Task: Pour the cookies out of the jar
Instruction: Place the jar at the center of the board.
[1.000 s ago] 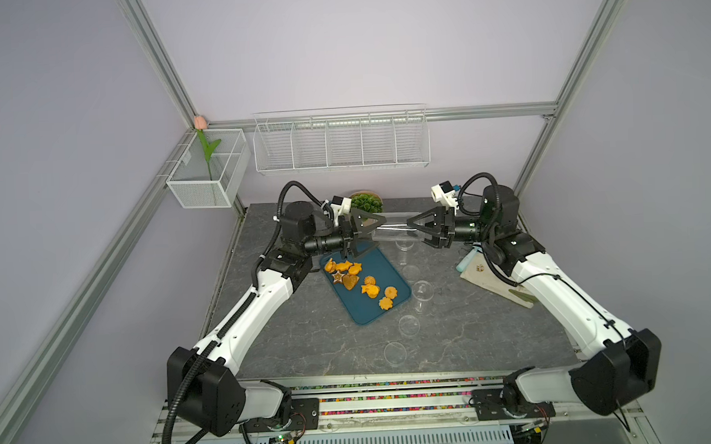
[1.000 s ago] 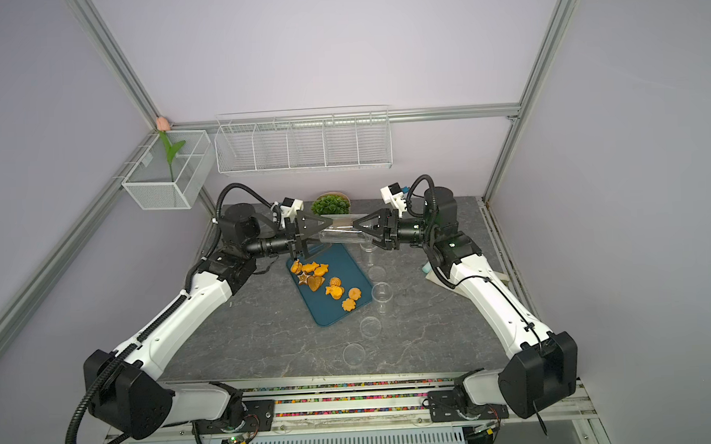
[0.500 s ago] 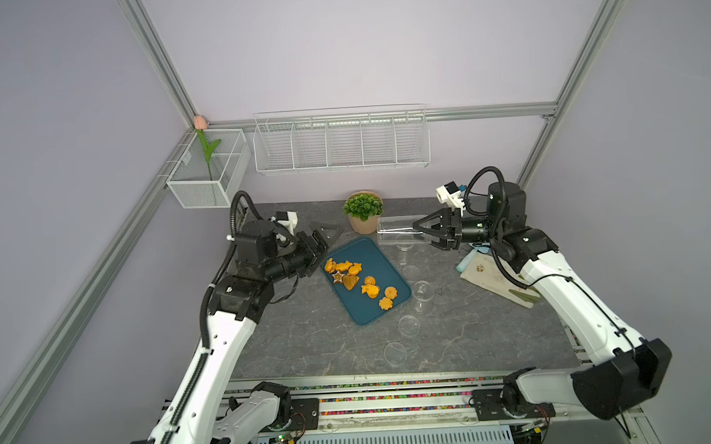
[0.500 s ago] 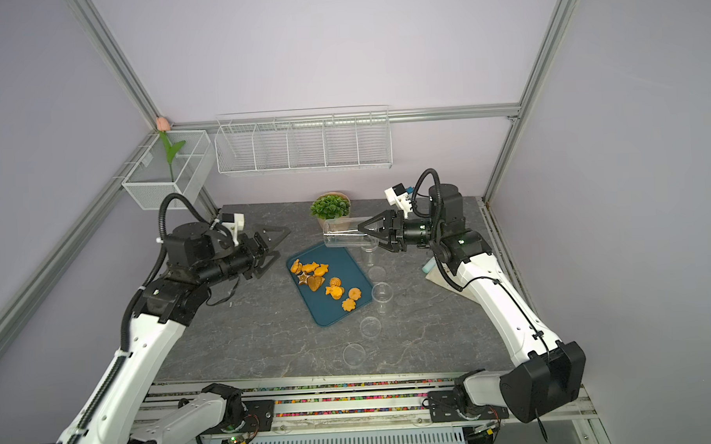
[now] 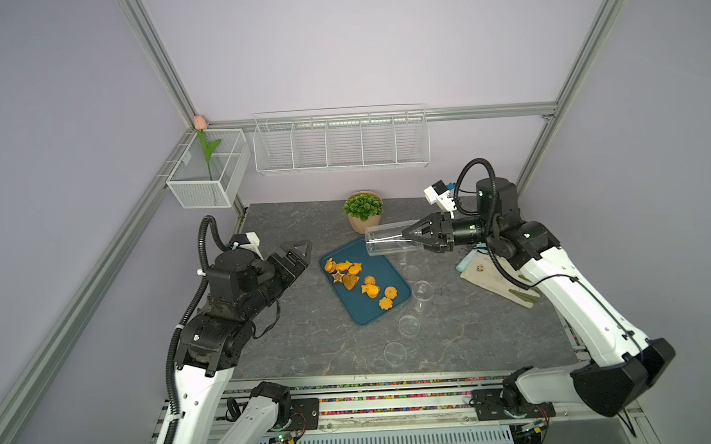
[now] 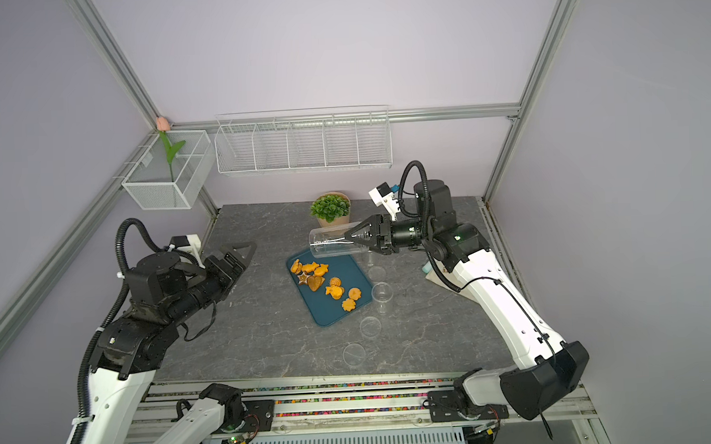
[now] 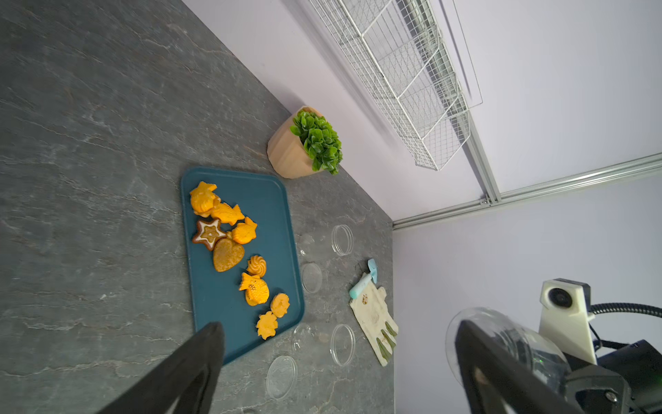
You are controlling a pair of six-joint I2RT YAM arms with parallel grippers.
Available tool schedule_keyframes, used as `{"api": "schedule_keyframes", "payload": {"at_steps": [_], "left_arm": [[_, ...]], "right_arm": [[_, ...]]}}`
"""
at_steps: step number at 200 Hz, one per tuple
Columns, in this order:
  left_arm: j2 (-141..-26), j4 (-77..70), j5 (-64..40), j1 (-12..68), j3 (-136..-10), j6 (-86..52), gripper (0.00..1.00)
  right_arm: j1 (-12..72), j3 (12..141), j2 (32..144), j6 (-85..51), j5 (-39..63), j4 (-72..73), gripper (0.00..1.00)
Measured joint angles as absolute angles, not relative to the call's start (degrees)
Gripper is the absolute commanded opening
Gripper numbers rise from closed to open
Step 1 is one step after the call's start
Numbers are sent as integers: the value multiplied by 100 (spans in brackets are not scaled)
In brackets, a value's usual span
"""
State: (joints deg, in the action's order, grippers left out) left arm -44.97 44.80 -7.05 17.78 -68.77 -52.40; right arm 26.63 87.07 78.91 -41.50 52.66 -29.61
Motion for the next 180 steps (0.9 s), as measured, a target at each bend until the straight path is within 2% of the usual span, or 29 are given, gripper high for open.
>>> {"api": "schedule_keyframes", "payload": {"at_steps": [110,180], "left_arm": [[-4034,5155,-21,1778,-7448,-4659,100],[-3682,5645,242,1778,-7673,-4405,100]], "right_arm": [[3870,10589,9526,-2871,3854,-4770,59],[4659,12888,11380,-2130,2639,-6263,60]]}}
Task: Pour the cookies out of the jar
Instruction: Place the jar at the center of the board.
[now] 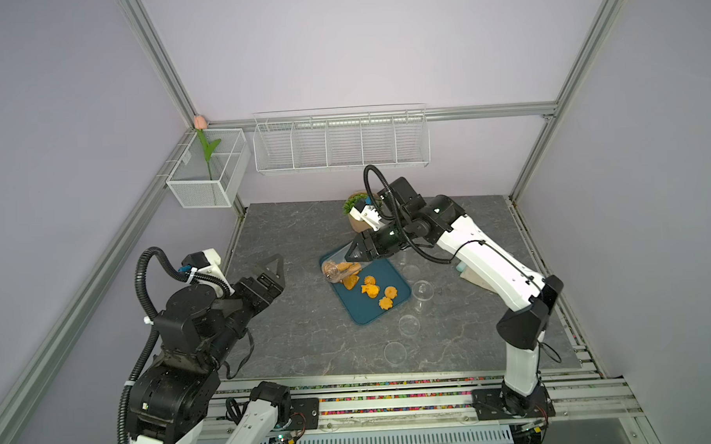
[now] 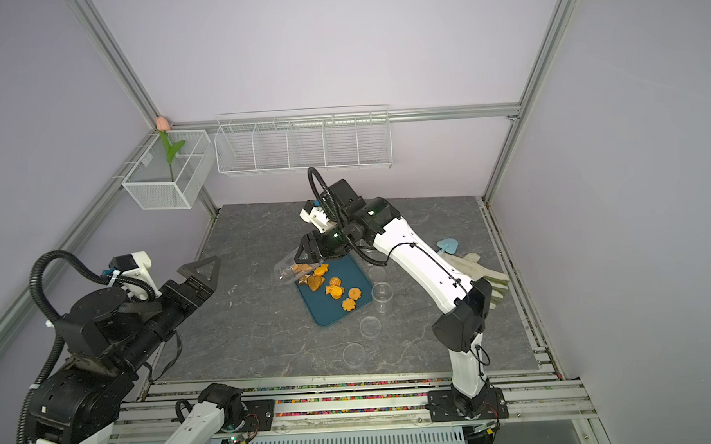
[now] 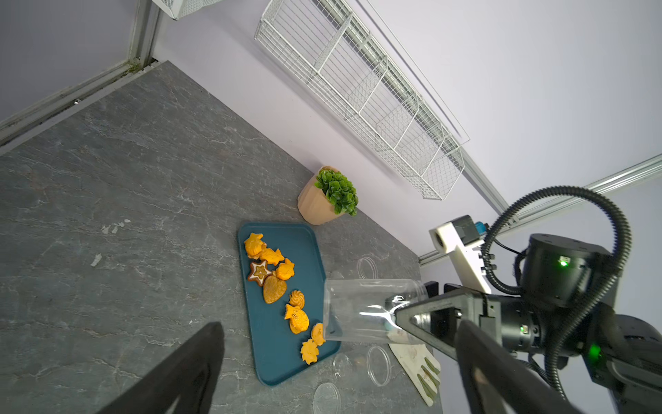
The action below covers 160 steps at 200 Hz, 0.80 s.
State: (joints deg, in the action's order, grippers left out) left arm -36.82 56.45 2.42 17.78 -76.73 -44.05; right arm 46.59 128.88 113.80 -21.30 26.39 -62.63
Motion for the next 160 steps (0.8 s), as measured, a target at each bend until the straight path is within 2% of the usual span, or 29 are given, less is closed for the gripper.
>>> {"api": "schedule_keyframes", "payload": {"at_steps": [47,160], "left_arm": [[-3395,5940,309,1778,-7640,-4401,100],[-3151,6560,637,1778,-7583,-4263,100]], "right_arm": [[5089,14075,12401,-1890,2060,-6914,60],[5645,14647,13288,-1461,733,-7301,60]]}}
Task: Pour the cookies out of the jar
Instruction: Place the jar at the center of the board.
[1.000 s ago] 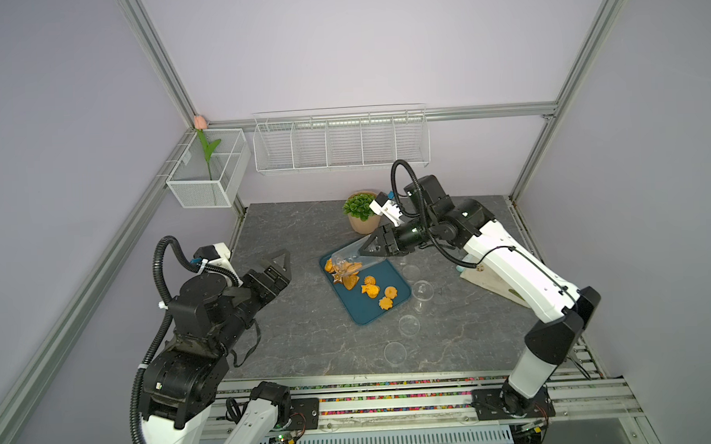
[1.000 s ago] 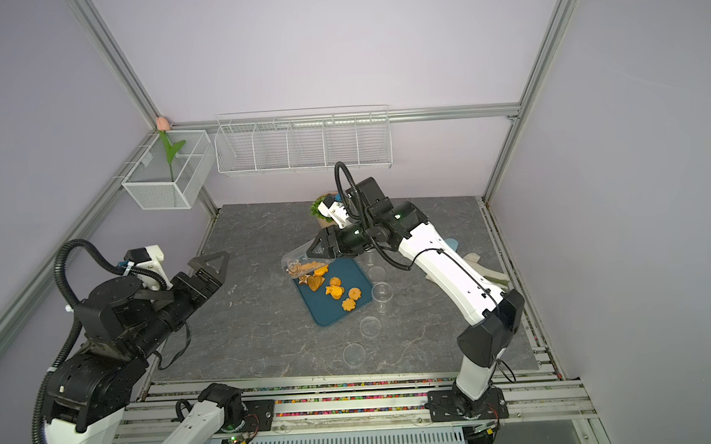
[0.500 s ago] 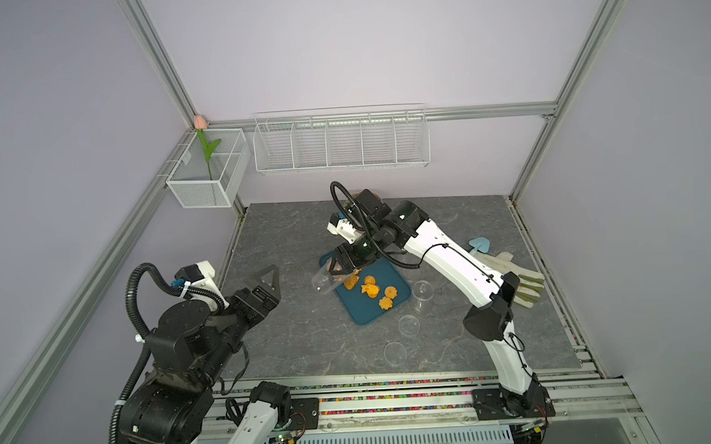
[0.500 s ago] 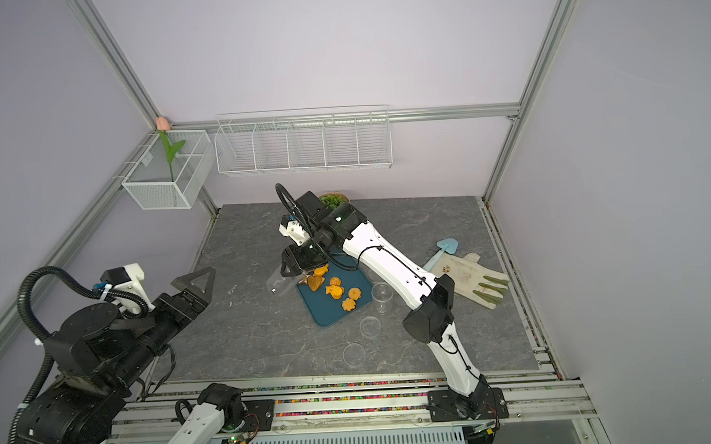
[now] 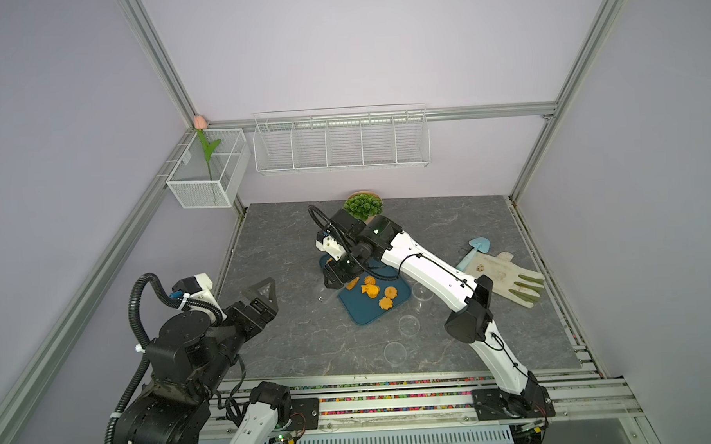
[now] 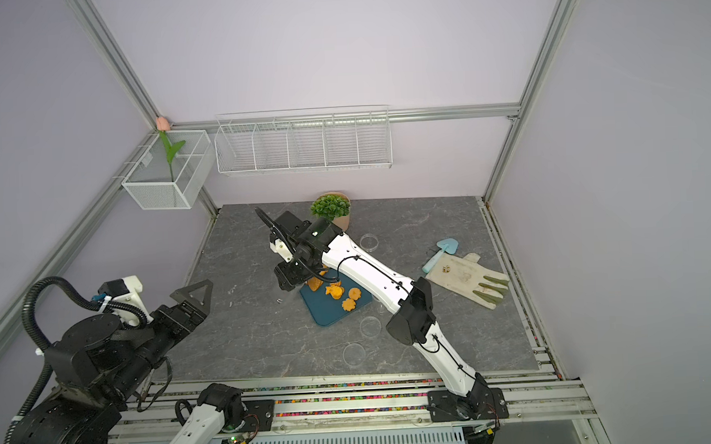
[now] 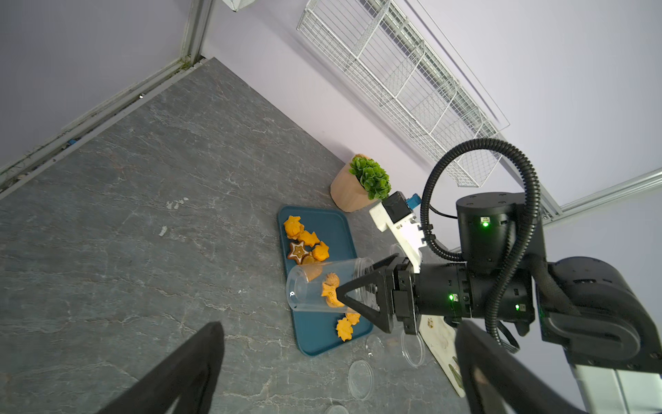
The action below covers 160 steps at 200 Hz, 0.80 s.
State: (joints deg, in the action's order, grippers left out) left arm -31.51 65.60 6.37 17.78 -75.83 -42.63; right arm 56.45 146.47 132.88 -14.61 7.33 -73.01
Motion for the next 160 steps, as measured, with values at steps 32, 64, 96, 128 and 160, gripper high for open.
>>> {"api": "schedule_keyframes", "payload": {"at_steps": [32,64,96,128,160], "left_arm": [[-3153,6665,777,1778,-7592,-4195,100],[-3159,6676,812,1778,-7592,-4132,100],[-3166,6674,827,1778,-7592,-4121,100],[-3166,6681,888,1778,-7599,-4084,100],[-3166,6720,915,1778,-7603,-4056,100]], "right_arm": [[5837,14665,13447,-1337,379,-7474,60],[6058,14669,13616,-1234,119,-7658,60],[6243,14669,13729,-1168,-126,-7773,60],[6340,14700,13834,-1127,-333,-7867,60],[6377,14702,13959,-1087,-482,-7885,60]]}}
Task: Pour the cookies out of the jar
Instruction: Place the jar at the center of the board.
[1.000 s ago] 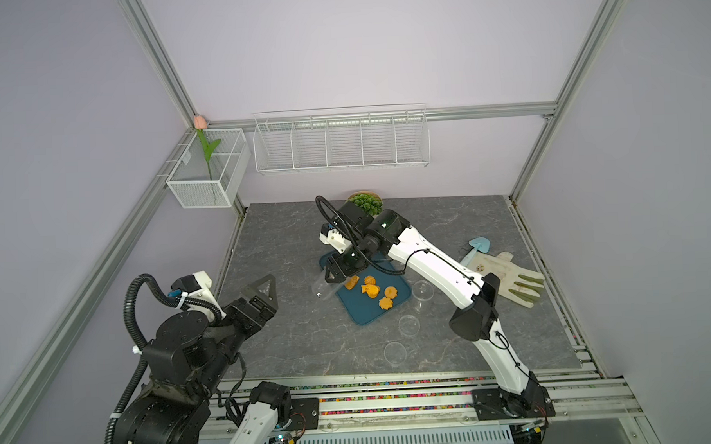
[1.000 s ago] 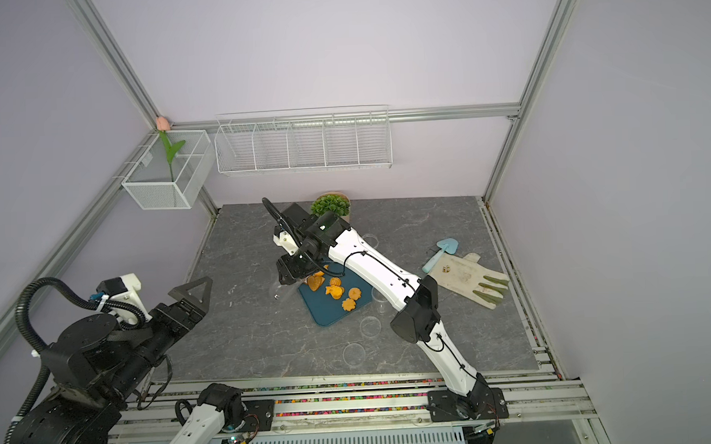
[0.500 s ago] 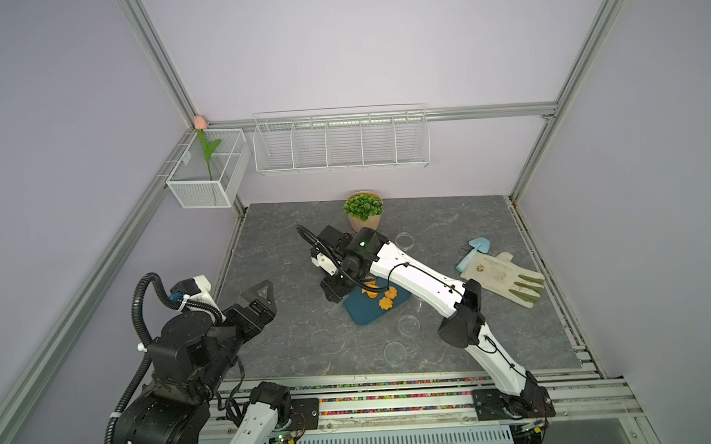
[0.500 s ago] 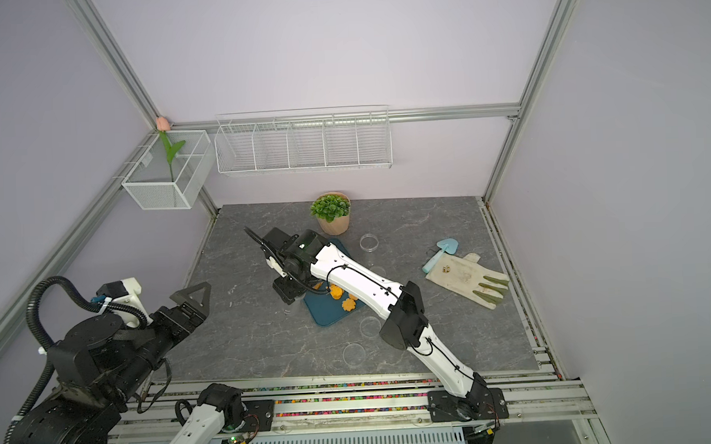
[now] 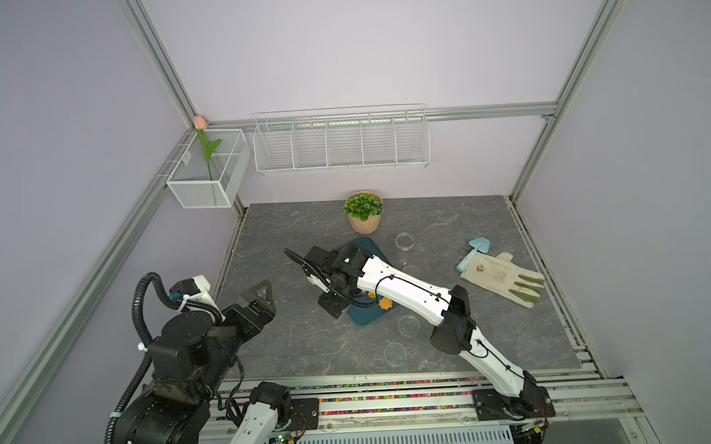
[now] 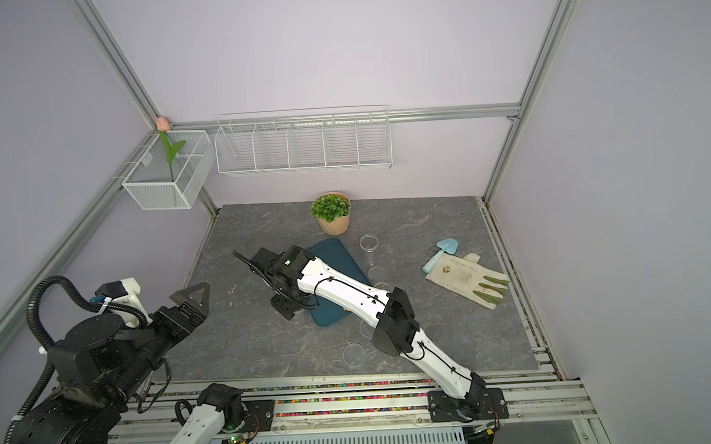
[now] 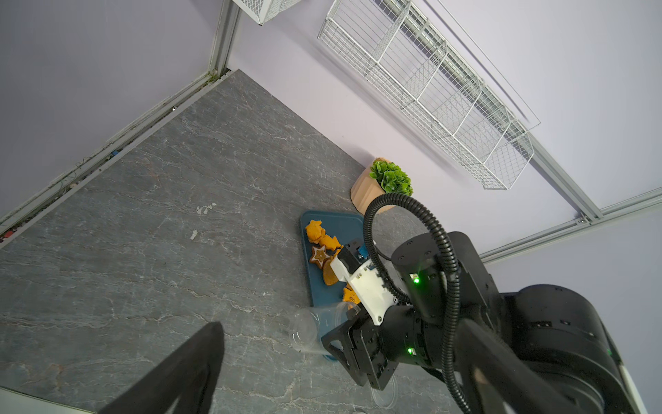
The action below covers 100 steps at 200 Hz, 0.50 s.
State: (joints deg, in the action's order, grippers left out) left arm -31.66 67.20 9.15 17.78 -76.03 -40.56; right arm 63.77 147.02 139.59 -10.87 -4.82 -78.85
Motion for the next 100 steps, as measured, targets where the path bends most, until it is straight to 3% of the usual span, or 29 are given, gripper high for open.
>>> {"api": "schedule_keyframes", "payload": {"at_steps": [100], "left_arm": [[-3166,6803,921,1778,-7636,-4018,100]], "right_arm": [[6534,14656,14073,-893,-836,-7885,62]]}}
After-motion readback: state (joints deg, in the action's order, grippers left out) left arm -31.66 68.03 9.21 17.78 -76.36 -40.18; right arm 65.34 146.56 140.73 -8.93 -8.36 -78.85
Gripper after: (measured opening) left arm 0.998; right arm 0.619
